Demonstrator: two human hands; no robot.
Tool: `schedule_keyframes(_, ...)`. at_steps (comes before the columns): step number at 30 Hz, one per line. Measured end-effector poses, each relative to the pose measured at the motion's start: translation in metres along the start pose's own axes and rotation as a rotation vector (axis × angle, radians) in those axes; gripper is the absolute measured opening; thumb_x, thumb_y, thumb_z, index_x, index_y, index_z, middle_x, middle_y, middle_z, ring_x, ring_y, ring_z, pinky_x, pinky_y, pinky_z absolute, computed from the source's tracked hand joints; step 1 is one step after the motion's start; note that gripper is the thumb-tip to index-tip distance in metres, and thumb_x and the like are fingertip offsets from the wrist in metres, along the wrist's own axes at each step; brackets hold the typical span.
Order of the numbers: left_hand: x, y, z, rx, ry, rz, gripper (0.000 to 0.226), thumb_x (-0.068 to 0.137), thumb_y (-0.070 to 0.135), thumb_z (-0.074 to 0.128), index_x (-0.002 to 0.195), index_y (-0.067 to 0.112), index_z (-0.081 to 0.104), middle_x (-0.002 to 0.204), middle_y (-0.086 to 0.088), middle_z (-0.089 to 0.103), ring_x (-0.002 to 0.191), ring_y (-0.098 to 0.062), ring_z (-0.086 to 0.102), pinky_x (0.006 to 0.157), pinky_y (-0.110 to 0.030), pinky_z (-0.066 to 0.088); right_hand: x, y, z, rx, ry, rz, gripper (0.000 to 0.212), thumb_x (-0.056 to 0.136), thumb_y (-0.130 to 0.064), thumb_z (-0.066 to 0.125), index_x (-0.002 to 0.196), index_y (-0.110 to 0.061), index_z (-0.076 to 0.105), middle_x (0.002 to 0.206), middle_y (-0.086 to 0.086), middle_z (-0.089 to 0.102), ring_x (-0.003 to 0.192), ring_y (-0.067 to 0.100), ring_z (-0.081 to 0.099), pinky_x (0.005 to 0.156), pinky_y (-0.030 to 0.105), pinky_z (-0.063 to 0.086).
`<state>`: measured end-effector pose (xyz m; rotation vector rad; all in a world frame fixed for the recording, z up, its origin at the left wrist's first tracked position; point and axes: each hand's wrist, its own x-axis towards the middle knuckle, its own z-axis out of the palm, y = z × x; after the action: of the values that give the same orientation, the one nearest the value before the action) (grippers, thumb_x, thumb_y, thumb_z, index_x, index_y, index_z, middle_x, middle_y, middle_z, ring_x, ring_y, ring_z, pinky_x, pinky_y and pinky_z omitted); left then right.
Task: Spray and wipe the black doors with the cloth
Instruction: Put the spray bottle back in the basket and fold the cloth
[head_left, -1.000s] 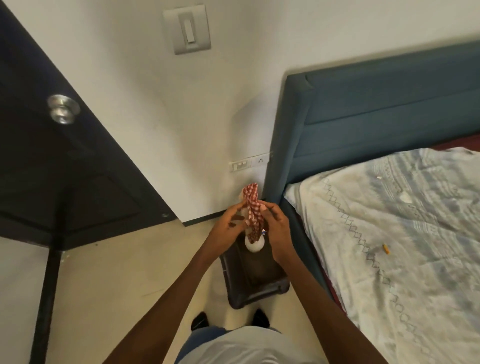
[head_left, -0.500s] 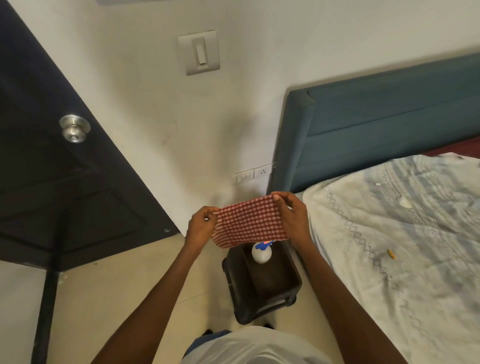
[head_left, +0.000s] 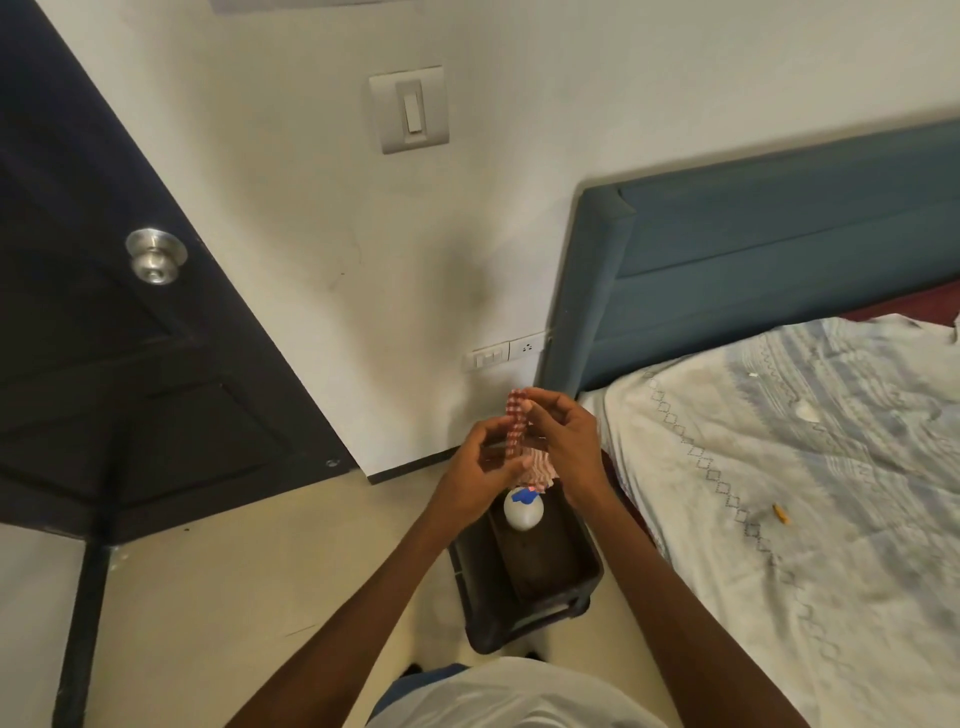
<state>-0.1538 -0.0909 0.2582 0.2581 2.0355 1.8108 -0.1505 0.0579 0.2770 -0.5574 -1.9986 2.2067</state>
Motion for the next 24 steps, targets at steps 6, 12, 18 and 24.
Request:
schedule_keyframes(6, 0.007, 0.001, -0.015, -0.269, 0.182, -0.099, 0.028, 0.099, 0.009, 0.059, 0.127, 0.016, 0.058, 0.121, -0.006, 0.070, 0.110, -0.022, 0.069, 0.086, -0.033, 0.059, -0.011, 0.004, 0.000, -0.096, -0.358, 0.019, 0.044, 0.105, -0.006, 0.051, 0.139, -0.033, 0.057, 0.133, -0.015, 0.067, 0.125, 0.007, 0.061, 0.104, 0.029, 0.051)
schedule_keyframes(12, 0.004, -0.005, -0.035, -0.411, 0.136, -0.203, 0.022, 0.101, 0.007, 0.054, 0.121, 0.014, 0.062, 0.119, -0.016, 0.070, 0.099, -0.024, 0.071, 0.075, -0.027, 0.057, -0.022, 0.012, 0.009, -0.388, -0.542, -0.119, 0.070, 0.099, -0.008, 0.063, 0.149, -0.040, 0.027, 0.144, -0.025, 0.040, 0.129, -0.019, 0.042, 0.103, 0.011, 0.040)
schedule_keyframes(18, -0.001, -0.004, -0.040, -0.512, 0.036, -0.255, 0.029, 0.102, 0.009, 0.053, 0.130, 0.014, 0.058, 0.112, -0.013, 0.072, 0.096, -0.022, 0.071, 0.078, -0.029, 0.059, -0.019, 0.028, 0.008, -0.584, -0.479, -0.198, 0.080, 0.097, -0.027, 0.069, 0.155, -0.041, 0.016, 0.156, 0.001, 0.038, 0.136, 0.008, 0.036, 0.116, 0.035, 0.030)
schedule_keyframes(24, 0.003, -0.007, -0.033, -0.481, 0.064, -0.263, 0.030, 0.101, 0.012, 0.055, 0.131, 0.015, 0.058, 0.117, -0.014, 0.071, 0.101, -0.026, 0.071, 0.083, -0.035, 0.058, -0.019, 0.028, 0.001, -0.614, -0.443, -0.221, 0.071, 0.102, -0.021, 0.062, 0.161, -0.025, 0.022, 0.143, -0.002, 0.048, 0.126, 0.002, 0.047, 0.107, 0.015, 0.036)
